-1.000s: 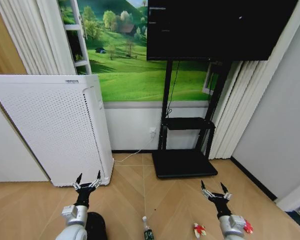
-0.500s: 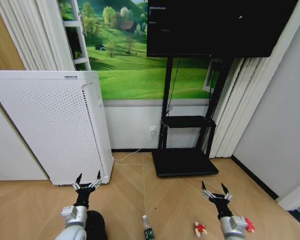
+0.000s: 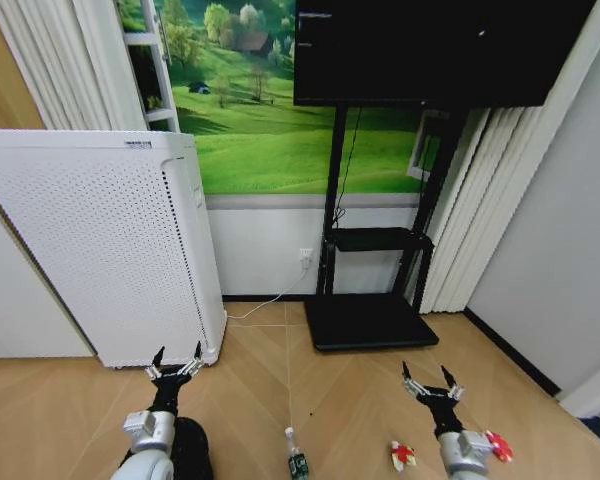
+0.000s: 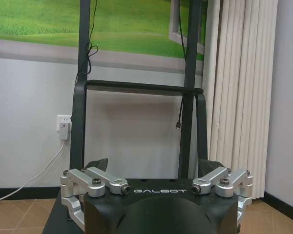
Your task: Pick up the trash bin and place the garbage on the floor into it.
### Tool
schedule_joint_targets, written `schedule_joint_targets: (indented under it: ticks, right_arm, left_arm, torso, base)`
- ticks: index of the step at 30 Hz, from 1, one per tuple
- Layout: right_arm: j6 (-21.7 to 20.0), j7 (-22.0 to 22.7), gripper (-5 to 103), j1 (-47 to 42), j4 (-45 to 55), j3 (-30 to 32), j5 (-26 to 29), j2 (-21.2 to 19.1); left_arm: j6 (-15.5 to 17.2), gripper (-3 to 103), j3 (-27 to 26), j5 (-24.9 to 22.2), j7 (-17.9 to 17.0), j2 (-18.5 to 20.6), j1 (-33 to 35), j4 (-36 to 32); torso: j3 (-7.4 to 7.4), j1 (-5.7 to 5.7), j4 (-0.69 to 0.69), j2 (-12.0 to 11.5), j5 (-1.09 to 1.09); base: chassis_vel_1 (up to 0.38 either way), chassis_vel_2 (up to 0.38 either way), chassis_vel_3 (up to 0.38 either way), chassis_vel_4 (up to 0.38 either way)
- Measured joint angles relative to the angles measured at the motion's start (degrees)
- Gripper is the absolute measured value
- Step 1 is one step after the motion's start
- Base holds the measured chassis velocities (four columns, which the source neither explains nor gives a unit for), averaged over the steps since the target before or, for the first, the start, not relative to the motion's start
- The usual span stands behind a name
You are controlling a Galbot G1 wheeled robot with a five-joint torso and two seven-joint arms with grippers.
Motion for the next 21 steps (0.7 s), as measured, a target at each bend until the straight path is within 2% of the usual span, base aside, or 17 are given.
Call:
schedule_joint_targets:
  ticks: [9, 14, 21]
  right_arm:
    - [0.08, -0.06, 100, 0.13, -0.22, -0.02, 0.00, 0.07]
    - [0.20, -0.07, 100, 0.11, -0.25, 0.00, -0.01, 0.13]
    - [0.31, 0.13, 100, 0.28, -0.29, 0.00, 0.06, 0.14]
  left_arm:
    - [-0.02, 100, 0.13, 0.17, 0.02, -0.12, -0.21, 0.37]
    - [-1.36, 100, 0.19, 0.99, 0.02, -0.19, -0.57, 1.35]
    - [-1.32, 100, 0.21, 1.82, -0.28, -0.16, -0.63, 1.39]
  torso:
    - [-1.41, -0.42, 0.00, -1.82, 0.00]
    - [-2.46, -0.62, 0.00, -3.08, 0.00]
    - [-2.72, -0.66, 0.00, -3.35, -0.01]
  base:
    - [0.000, 0.000, 0.000, 0.000]
    - [0.000, 0.000, 0.000, 0.000]
    - [0.000, 0.000, 0.000, 0.000]
